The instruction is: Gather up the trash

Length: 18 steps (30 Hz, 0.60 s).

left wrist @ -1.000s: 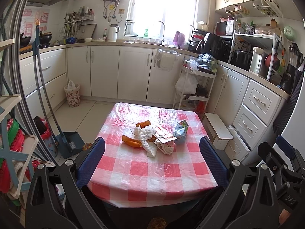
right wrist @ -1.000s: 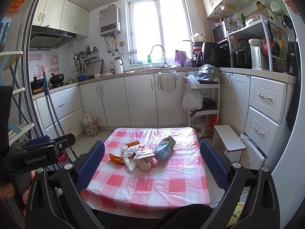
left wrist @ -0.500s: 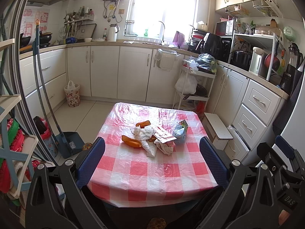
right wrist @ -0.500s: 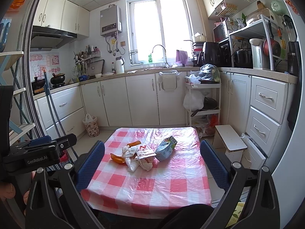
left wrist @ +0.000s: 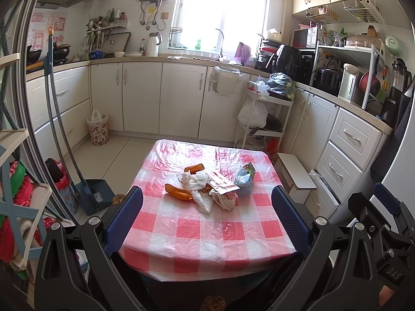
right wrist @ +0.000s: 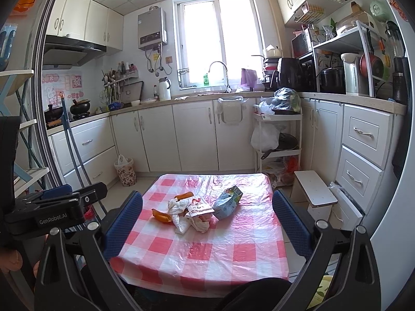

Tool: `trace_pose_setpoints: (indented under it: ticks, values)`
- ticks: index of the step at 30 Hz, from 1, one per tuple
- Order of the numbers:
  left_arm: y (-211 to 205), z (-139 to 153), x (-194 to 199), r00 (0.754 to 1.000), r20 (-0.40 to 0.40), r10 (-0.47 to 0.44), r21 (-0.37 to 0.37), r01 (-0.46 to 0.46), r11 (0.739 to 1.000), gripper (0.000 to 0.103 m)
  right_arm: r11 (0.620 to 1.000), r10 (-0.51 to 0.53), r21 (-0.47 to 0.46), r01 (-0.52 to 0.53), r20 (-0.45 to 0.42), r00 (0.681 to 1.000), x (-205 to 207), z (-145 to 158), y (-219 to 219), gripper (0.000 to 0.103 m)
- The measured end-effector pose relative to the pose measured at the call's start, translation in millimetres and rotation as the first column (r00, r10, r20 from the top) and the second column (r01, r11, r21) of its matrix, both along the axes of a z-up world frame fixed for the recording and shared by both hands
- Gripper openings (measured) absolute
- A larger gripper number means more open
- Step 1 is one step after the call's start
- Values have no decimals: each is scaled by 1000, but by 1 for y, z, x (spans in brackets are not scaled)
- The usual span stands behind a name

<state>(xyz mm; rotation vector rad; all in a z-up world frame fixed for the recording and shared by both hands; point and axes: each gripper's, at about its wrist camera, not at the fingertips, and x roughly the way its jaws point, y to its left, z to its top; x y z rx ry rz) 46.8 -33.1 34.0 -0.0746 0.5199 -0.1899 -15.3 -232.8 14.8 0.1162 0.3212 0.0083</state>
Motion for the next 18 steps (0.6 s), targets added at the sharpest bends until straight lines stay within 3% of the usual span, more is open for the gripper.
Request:
trace_pose_setpoints:
  ticks: [18]
  values:
    - [0, 1, 0, 1000, 0, 0, -3, 0, 1000, 96, 1000, 2, 3, -2, 0, 1000, 0, 0, 0, 96]
